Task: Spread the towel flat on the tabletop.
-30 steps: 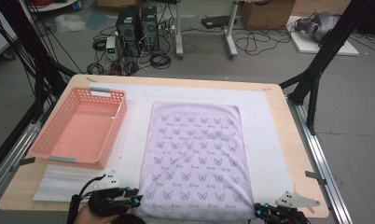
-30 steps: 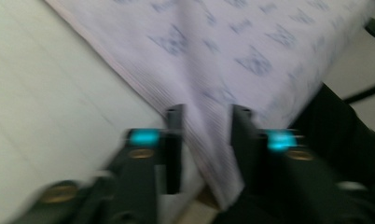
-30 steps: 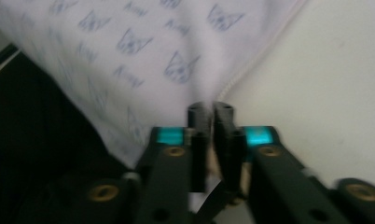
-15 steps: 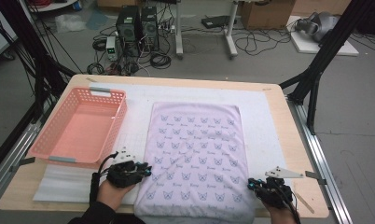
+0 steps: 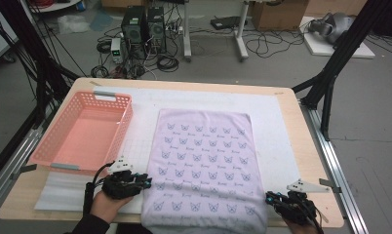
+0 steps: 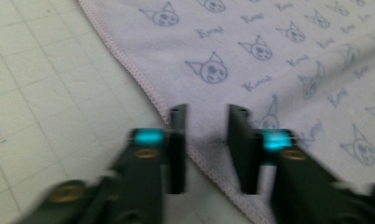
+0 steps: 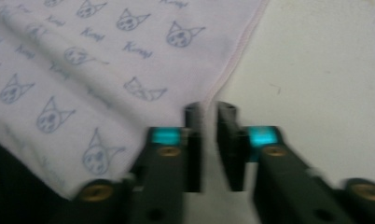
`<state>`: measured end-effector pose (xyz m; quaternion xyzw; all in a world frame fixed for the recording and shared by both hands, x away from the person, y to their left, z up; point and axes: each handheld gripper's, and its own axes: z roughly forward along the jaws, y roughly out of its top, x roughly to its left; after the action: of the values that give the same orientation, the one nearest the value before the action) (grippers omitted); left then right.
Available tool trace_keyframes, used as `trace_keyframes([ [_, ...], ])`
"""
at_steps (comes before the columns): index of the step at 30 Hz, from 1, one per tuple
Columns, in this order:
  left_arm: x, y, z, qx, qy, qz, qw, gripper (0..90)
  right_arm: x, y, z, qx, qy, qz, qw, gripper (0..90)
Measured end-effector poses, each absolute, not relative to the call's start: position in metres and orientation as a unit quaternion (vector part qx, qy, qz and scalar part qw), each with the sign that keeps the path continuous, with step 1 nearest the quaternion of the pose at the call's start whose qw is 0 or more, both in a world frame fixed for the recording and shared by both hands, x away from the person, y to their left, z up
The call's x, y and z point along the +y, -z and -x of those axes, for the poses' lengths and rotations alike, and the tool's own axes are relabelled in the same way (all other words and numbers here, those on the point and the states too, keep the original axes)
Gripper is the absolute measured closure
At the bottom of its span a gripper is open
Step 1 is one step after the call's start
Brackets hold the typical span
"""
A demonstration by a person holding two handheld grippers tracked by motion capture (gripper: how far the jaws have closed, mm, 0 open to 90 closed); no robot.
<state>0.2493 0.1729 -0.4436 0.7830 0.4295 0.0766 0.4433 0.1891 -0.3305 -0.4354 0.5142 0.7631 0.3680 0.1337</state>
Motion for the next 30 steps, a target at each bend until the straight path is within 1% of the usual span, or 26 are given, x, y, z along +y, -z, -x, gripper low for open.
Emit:
trace_keyframes([
  [1, 0.174, 0.442, -0.251, 0.429, -0.082, -0.779, 0.450, 55.1, -0.330, 0.435, -0.190, 0.757, -0.373, -0.519, 0.134, 68.6],
  [3, 0.176, 0.439, -0.255, 0.430, -0.083, -0.768, 0.466, 49.1, -0.331, 0.434, -0.194, 0.754, -0.378, -0.518, 0.147, 62.7],
  [5, 0.175, 0.438, -0.262, 0.431, -0.087, -0.762, 0.476, 46.3, -0.332, 0.434, -0.200, 0.746, -0.386, -0.520, 0.153, 61.4],
  [7, 0.172, 0.437, -0.273, 0.432, -0.086, -0.762, 0.474, 46.0, -0.332, 0.434, -0.211, 0.742, -0.392, -0.520, 0.161, 58.3],
  [9, 0.165, 0.437, -0.286, 0.435, -0.094, -0.763, 0.469, 46.0, -0.332, 0.434, -0.226, 0.739, -0.396, -0.519, 0.168, 57.8],
  [11, 0.158, 0.437, -0.298, 0.440, -0.105, -0.760, 0.466, 46.0, -0.331, 0.435, -0.240, 0.735, -0.401, -0.518, 0.176, 58.1],
  [14, 0.148, 0.438, -0.313, 0.450, -0.125, -0.760, 0.451, 45.3, -0.327, 0.435, -0.255, 0.736, -0.401, -0.517, 0.175, 59.8],
  [16, 0.144, 0.438, -0.319, 0.451, -0.136, -0.753, 0.460, 44.8, -0.326, 0.435, -0.265, 0.741, -0.399, -0.510, 0.178, 60.4],
  [18, 0.141, 0.438, -0.327, 0.455, -0.139, -0.753, 0.454, 44.8, -0.325, 0.435, -0.274, 0.738, -0.400, -0.513, 0.177, 60.9],
  [21, 0.140, 0.441, -0.339, 0.469, -0.143, -0.748, 0.448, 45.3, -0.323, 0.437, -0.291, 0.738, -0.394, -0.517, 0.181, 64.3],
  [23, 0.140, 0.444, -0.346, 0.478, -0.142, -0.750, 0.435, 48.0, -0.321, 0.441, -0.301, 0.742, -0.385, -0.518, 0.179, 66.3],
  [26, 0.139, 0.450, -0.351, 0.482, -0.145, -0.746, 0.436, 53.0, -0.316, 0.448, -0.309, 0.755, -0.370, -0.512, 0.176, 77.7],
  [27, 0.139, 0.450, -0.352, 0.484, -0.145, -0.743, 0.439, 53.5, -0.316, 0.449, -0.310, 0.758, -0.375, -0.503, 0.174, 86.8],
  [29, 0.139, 0.451, -0.354, 0.488, -0.142, -0.736, 0.447, 50.9, -0.314, 0.447, -0.311, 0.769, -0.364, -0.495, 0.177, 88.8],
  [30, 0.139, 0.452, -0.355, 0.487, -0.145, -0.736, 0.447, 50.7, -0.314, 0.445, -0.312, 0.773, -0.348, -0.495, 0.192, 89.0],
])
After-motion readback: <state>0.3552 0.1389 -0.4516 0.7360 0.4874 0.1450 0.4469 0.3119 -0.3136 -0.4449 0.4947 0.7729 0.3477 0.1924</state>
